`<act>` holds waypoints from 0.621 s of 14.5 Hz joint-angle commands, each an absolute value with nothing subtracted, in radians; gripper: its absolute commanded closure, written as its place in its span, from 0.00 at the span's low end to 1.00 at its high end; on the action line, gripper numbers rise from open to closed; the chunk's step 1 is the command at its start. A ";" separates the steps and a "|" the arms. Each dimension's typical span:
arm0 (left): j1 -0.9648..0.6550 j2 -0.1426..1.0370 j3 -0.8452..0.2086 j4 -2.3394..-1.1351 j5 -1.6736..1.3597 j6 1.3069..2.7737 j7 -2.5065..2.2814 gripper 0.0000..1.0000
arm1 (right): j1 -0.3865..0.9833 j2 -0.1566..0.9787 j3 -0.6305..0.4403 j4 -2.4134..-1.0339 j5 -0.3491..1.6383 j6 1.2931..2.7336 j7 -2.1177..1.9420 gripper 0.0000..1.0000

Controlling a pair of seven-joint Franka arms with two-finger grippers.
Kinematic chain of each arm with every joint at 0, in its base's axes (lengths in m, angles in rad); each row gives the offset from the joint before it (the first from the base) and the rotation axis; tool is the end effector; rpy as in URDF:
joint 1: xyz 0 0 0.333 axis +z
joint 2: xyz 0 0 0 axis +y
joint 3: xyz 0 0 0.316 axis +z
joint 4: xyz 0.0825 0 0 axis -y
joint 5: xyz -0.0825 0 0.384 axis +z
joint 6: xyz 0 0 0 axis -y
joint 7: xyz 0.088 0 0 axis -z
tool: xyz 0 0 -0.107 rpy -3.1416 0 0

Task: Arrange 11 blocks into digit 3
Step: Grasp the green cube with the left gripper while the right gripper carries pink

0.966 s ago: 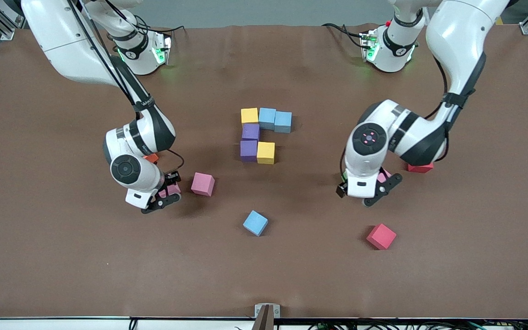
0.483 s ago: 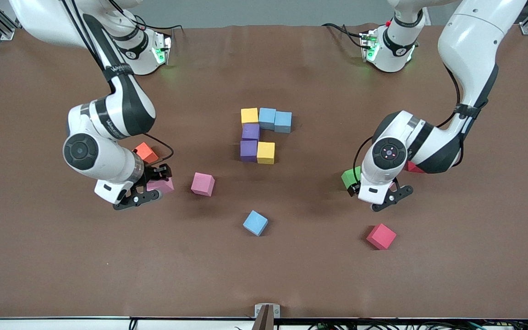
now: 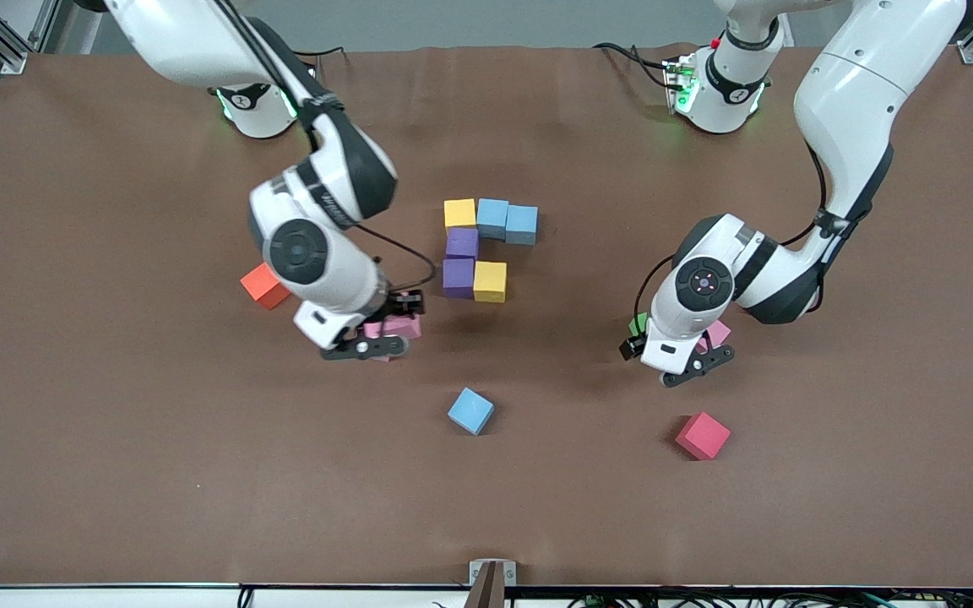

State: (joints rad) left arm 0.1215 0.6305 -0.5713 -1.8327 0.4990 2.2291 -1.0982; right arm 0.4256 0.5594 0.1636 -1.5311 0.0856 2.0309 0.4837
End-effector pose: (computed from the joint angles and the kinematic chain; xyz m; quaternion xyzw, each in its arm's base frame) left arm 0.5852 -0.2419 0.2216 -0.9799 -0.1922 0.0186 0.0496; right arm 0.5831 0.3754 0.3307 -0.9961 -0.0215 0.0644 0.0563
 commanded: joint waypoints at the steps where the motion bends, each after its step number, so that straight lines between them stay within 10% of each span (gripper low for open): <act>1: 0.162 0.598 -0.587 -1.873 0.479 2.235 -1.036 0.00 | 0.462 0.636 0.150 -1.477 0.081 2.051 0.543 0.77; 9: 0.190 0.624 -0.621 -1.896 0.479 2.230 -1.000 0.00 | 0.495 0.690 0.152 -1.482 0.069 2.072 0.646 0.77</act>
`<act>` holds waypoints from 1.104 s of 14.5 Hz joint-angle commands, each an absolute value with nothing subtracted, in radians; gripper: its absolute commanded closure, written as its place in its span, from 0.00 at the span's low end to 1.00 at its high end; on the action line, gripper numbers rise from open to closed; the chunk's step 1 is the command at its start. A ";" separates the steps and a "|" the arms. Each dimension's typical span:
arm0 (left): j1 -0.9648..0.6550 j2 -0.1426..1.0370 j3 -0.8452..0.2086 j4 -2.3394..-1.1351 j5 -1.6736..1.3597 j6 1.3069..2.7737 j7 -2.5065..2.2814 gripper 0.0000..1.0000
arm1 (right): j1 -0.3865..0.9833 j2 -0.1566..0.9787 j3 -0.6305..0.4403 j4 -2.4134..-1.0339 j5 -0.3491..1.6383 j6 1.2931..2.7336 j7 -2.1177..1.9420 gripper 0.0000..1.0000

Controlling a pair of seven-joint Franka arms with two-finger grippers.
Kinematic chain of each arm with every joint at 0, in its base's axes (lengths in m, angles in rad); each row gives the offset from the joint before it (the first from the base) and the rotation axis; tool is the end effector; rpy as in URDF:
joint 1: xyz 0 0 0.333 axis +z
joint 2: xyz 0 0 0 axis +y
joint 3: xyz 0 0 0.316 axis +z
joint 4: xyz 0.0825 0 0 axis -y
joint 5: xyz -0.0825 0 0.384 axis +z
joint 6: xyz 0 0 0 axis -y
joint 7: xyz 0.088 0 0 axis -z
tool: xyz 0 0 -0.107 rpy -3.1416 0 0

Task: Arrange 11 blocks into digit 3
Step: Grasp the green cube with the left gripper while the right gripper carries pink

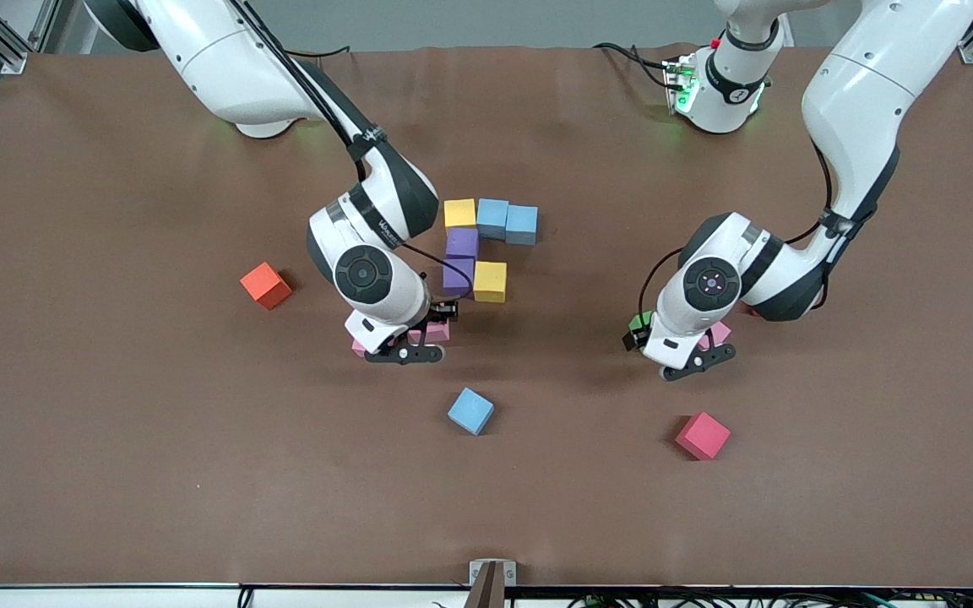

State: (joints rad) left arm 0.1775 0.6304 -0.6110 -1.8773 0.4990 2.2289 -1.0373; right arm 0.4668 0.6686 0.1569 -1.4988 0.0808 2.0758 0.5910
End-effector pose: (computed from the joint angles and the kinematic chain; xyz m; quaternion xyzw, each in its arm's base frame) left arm 0.5748 -0.2309 0.2126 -0.9842 -0.1659 0.0389 0.0476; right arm 0.5784 0.3996 0.2728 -0.9954 0.0193 0.0824 0.0445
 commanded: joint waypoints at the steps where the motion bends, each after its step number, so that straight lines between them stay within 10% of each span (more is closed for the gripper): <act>1: 0.190 0.626 -0.621 -1.896 0.479 2.230 -0.993 0.00 | 0.512 0.698 0.150 -1.483 0.071 2.072 0.647 0.77; 7: 0.195 0.643 -0.621 -1.888 0.477 2.230 -0.996 0.19 | 0.540 0.736 0.152 -1.488 0.080 2.120 0.657 0.77; 12: 0.195 0.623 -0.621 -1.873 0.415 2.229 -1.046 0.58 | 0.554 0.772 0.150 -1.486 0.072 2.151 0.689 0.76; 16: 0.193 0.577 -0.621 -1.806 0.298 2.153 -1.051 0.62 | 0.557 0.772 0.152 -1.486 0.077 2.151 0.699 0.76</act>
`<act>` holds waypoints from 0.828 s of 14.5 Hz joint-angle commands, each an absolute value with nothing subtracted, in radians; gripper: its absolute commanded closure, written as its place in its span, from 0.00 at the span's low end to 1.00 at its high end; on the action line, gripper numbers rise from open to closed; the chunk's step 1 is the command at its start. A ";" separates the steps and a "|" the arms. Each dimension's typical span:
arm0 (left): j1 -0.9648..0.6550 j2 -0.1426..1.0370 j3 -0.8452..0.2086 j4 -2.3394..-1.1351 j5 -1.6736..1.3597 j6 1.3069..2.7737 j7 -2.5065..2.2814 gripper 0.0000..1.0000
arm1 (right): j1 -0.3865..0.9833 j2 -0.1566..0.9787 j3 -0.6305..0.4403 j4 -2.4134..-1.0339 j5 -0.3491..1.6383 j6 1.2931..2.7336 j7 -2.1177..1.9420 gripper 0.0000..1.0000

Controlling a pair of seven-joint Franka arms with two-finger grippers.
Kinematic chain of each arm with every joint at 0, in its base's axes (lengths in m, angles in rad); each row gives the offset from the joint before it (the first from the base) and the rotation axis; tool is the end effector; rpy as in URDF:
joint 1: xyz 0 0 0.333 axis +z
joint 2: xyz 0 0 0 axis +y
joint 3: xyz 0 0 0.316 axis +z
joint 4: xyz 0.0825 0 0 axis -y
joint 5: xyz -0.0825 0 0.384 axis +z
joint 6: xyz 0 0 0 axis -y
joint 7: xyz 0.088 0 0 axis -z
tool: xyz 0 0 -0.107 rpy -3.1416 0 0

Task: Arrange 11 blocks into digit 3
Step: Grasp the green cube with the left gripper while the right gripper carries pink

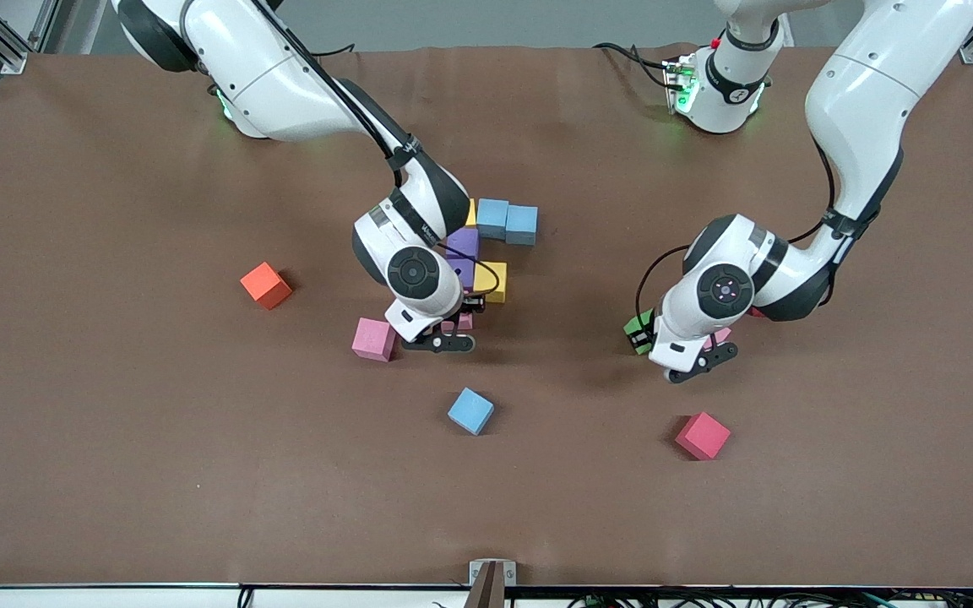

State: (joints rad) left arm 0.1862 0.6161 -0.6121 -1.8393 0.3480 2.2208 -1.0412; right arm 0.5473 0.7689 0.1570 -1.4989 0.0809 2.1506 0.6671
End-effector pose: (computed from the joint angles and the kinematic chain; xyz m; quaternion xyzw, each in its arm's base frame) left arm 0.5885 -0.2289 0.2341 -0.9721 -0.2259 0.0627 0.0031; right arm 0.5441 0.4442 0.2085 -0.9943 0.0242 0.0981 0.0335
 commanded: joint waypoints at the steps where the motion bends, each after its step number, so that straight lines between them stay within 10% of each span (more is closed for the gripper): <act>1: 0.193 0.577 -0.623 -1.778 0.266 2.114 -1.054 0.62 | 0.558 0.773 0.152 -1.486 0.074 2.151 0.716 0.75; 12: 0.183 0.541 -0.669 -1.697 0.087 2.075 -1.597 0.63 | 0.571 0.781 0.150 -1.485 0.074 2.149 0.721 0.75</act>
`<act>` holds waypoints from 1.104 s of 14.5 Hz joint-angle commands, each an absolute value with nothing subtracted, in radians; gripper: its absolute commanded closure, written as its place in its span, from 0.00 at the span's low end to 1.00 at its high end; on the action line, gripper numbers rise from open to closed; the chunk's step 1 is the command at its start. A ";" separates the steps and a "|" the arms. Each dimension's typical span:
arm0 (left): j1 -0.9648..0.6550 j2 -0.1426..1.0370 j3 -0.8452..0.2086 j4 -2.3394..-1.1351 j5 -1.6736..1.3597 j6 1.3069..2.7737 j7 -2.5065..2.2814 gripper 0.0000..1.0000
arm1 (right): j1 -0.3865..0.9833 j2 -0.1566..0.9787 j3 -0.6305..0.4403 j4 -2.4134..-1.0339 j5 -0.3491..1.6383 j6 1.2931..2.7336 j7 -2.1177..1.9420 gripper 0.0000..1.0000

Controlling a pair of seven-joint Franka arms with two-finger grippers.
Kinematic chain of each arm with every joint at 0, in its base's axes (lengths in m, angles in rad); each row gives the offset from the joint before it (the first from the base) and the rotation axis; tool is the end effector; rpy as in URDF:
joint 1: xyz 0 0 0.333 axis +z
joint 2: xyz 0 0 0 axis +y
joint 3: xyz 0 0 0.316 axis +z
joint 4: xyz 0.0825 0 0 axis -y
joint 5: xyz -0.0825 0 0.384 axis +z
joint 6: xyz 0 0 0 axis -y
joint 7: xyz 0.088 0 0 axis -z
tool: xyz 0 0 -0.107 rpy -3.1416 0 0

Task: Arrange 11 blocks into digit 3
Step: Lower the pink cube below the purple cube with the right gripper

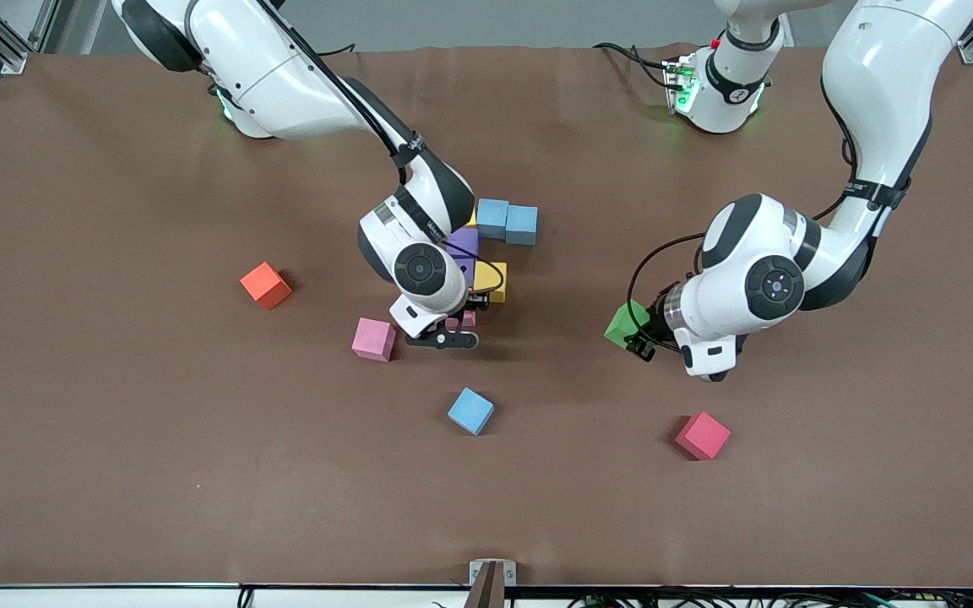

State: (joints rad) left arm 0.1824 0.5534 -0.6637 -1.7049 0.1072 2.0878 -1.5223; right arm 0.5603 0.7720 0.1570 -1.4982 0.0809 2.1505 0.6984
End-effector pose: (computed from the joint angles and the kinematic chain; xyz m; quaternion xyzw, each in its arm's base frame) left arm 0.6060 -0.2572 0.3231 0.8588 0.4975 -0.1146 0.0433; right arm 0.5381 0.4512 0.2066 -0.9940 0.0334 0.0999 0.0306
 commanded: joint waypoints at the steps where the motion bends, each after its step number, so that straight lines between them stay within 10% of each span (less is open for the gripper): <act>1: 0.183 0.540 -0.670 -1.692 0.087 2.075 -1.615 0.63 | 0.571 0.781 0.152 -1.485 0.074 2.149 0.724 0.75; 16: 0.176 0.543 -0.683 -1.683 0.097 2.075 -1.603 0.63 | 0.580 0.795 0.152 -1.483 0.081 2.149 0.724 0.75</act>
